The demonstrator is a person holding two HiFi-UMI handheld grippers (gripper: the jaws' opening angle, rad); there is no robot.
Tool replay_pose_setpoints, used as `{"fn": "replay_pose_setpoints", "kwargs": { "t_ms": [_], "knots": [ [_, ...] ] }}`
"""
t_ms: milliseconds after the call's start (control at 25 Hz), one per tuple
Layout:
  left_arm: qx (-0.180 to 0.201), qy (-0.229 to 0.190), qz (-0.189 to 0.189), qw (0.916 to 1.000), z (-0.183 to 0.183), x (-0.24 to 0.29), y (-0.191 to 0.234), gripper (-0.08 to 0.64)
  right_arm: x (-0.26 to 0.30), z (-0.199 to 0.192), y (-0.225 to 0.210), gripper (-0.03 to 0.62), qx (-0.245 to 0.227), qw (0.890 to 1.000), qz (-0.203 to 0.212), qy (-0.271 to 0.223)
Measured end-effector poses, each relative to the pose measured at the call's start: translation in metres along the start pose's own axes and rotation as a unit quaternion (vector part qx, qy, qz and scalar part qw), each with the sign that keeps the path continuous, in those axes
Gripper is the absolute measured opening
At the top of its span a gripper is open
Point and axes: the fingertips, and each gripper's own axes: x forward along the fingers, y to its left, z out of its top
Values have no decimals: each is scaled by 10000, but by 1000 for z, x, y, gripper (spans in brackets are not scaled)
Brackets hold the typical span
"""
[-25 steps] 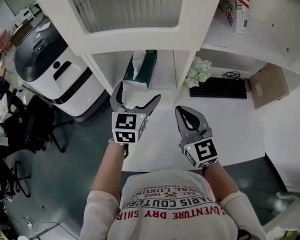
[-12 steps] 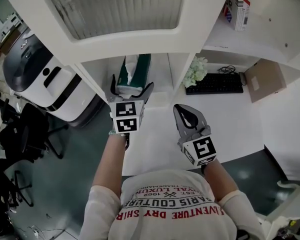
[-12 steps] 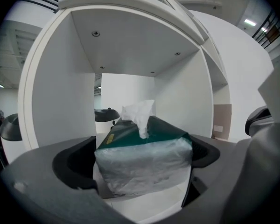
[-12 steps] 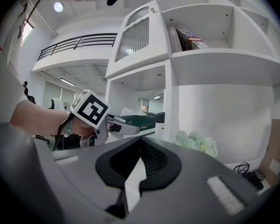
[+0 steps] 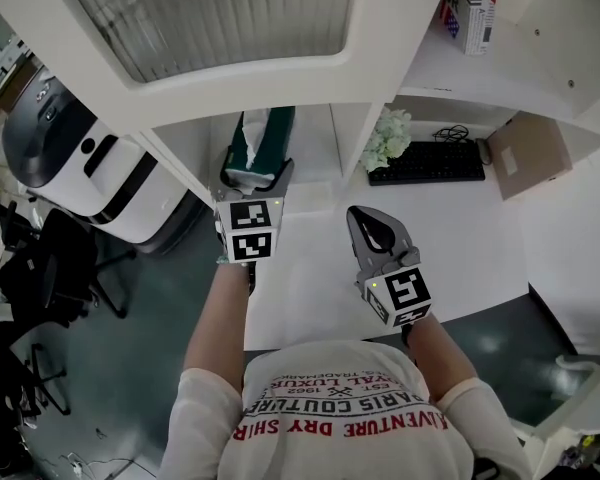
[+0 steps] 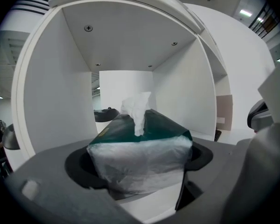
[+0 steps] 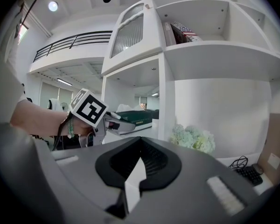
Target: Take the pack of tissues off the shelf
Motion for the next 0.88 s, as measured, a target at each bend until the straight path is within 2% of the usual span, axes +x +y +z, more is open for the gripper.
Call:
{"fn": "replay_pose_setpoints", "kwargs": {
  "t_ms": [200, 400, 480, 640, 760, 880],
  "knots": [
    [-59, -115, 6, 9999, 2, -3, 3, 425, -5, -1, -3, -3, 37, 10000, -41, 25],
    [-484, -91, -72, 9988, 3, -14, 1, 407, -15, -1, -2, -3, 10, 10000, -27, 30],
    [-536, -141, -50, 9984, 4, -22, -2, 407, -21, 1, -3, -3, -23, 10000, -31, 6],
    [-381, -382, -54, 9985, 17, -48, -12, 407, -33, 5, -3, -3, -53, 10000, -33, -46],
    [-264, -579, -195, 9978, 27, -76, -27, 408, -44, 7, 0, -3, -60, 9999, -19, -92],
    [12, -790, -263, 9965, 33, -107, -40, 410, -54, 9, 5, -3, -68, 9999, 28, -148]
  ]
}}
